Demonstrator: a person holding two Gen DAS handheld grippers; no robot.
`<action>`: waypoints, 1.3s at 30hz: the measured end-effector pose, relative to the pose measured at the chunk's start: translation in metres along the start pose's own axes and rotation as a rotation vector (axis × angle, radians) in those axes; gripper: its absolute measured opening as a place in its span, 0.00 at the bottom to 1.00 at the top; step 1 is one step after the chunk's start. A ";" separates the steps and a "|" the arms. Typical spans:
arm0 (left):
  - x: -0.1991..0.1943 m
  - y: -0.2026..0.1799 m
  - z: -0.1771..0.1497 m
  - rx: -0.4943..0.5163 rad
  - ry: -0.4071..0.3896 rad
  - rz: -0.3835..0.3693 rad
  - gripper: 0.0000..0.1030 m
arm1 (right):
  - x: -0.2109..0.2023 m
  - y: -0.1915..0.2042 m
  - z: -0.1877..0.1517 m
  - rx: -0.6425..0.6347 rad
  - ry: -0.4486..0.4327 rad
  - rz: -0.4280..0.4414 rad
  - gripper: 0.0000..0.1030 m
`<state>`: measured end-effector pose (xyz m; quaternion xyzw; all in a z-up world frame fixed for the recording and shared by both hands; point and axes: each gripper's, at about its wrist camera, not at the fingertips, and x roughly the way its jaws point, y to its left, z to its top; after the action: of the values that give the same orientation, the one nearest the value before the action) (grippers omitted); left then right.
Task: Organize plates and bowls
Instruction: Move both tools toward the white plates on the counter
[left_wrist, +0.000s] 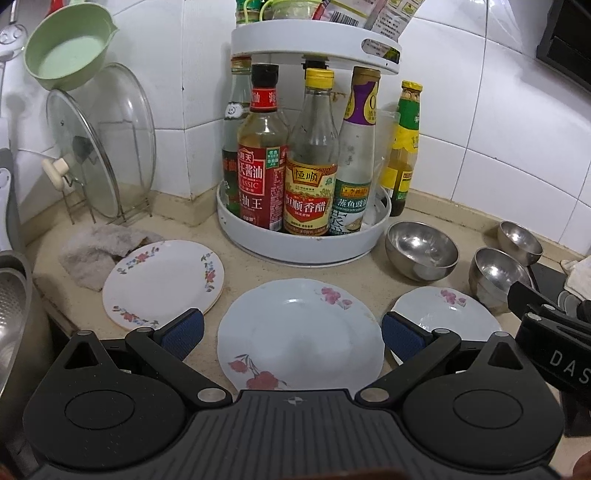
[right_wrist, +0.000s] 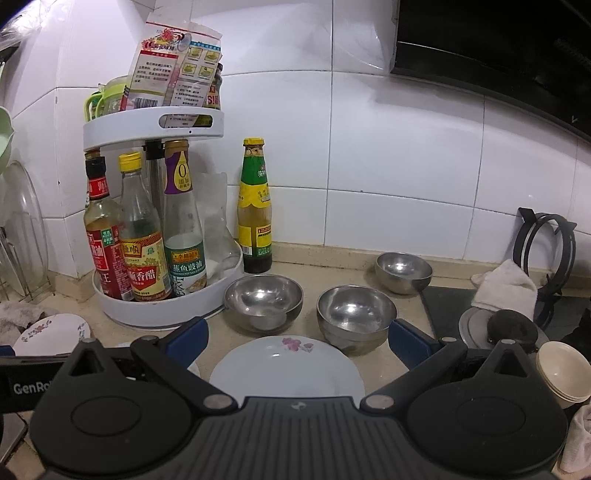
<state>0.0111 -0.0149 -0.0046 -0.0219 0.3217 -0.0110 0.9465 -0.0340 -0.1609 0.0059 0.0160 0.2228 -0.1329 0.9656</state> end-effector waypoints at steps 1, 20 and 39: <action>0.001 0.000 -0.001 -0.001 0.004 0.000 1.00 | 0.000 0.001 0.000 0.000 0.002 0.000 0.99; 0.009 0.016 -0.012 -0.035 0.035 0.022 1.00 | 0.010 0.013 -0.004 -0.017 0.041 0.027 0.99; 0.031 0.008 0.012 -0.150 0.008 0.182 1.00 | 0.068 0.015 0.021 -0.080 0.047 0.180 0.99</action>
<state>0.0432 -0.0076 -0.0145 -0.0631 0.3262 0.0991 0.9380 0.0381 -0.1656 -0.0049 0.0005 0.2479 -0.0364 0.9681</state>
